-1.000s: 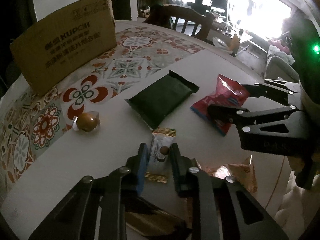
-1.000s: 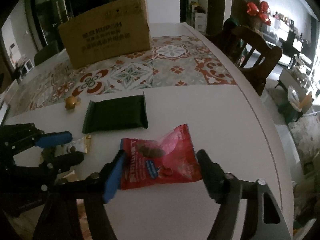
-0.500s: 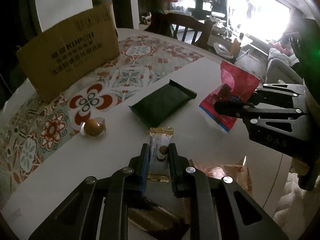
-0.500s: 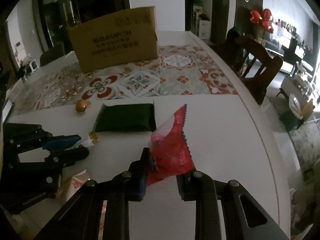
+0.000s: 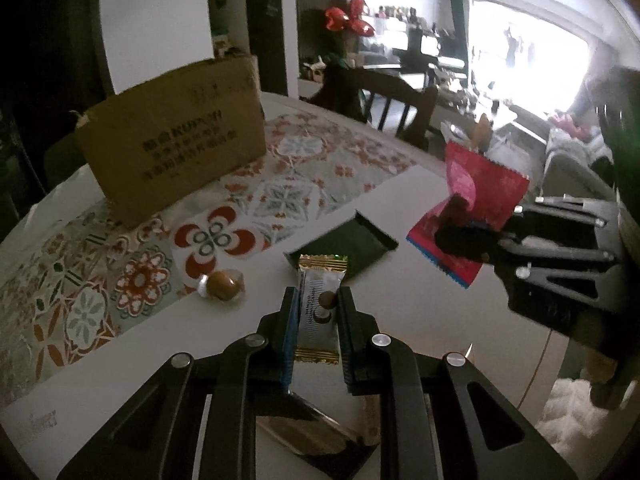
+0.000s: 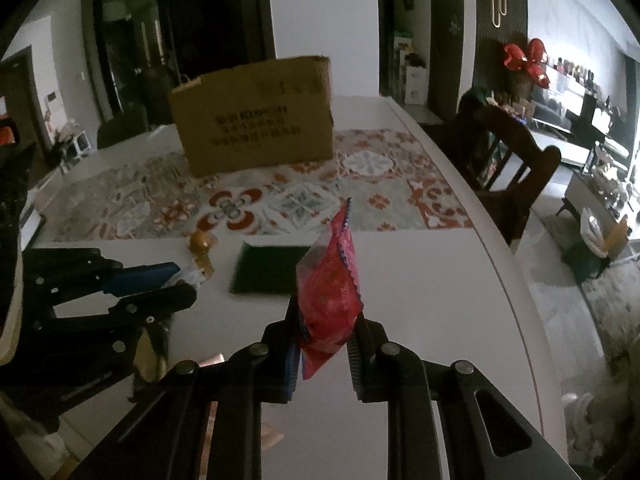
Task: Organize snacks
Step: 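Carry the candy and red packet into the cardboard box and open both tools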
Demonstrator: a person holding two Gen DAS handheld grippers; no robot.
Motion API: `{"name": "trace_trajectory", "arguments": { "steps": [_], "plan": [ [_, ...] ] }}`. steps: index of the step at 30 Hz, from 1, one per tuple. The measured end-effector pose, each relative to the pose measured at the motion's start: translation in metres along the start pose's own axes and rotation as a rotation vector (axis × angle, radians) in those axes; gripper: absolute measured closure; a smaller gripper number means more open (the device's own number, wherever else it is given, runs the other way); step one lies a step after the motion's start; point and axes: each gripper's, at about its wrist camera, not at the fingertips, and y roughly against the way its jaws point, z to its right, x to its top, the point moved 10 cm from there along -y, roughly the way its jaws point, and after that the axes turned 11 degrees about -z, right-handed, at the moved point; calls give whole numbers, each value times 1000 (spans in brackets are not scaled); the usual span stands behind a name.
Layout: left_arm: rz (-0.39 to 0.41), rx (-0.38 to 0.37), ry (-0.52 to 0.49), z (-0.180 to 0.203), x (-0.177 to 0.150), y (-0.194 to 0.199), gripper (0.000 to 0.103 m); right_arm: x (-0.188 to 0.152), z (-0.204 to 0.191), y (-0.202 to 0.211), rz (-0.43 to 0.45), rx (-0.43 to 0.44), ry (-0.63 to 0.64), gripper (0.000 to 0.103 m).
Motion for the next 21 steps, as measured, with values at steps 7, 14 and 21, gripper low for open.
{"name": "trace_trajectory", "arguments": {
  "steps": [7,14,21],
  "plan": [
    [62,15,45,-14,20,17,83,22,-13,13,50,52,9,82],
    [126,49,77,-33,41,32,83,46,-27,18,97,67,41,82],
    [187,76,112,-52,65,47,83,76,-33,24,145,98,48,82]
  ]
}}
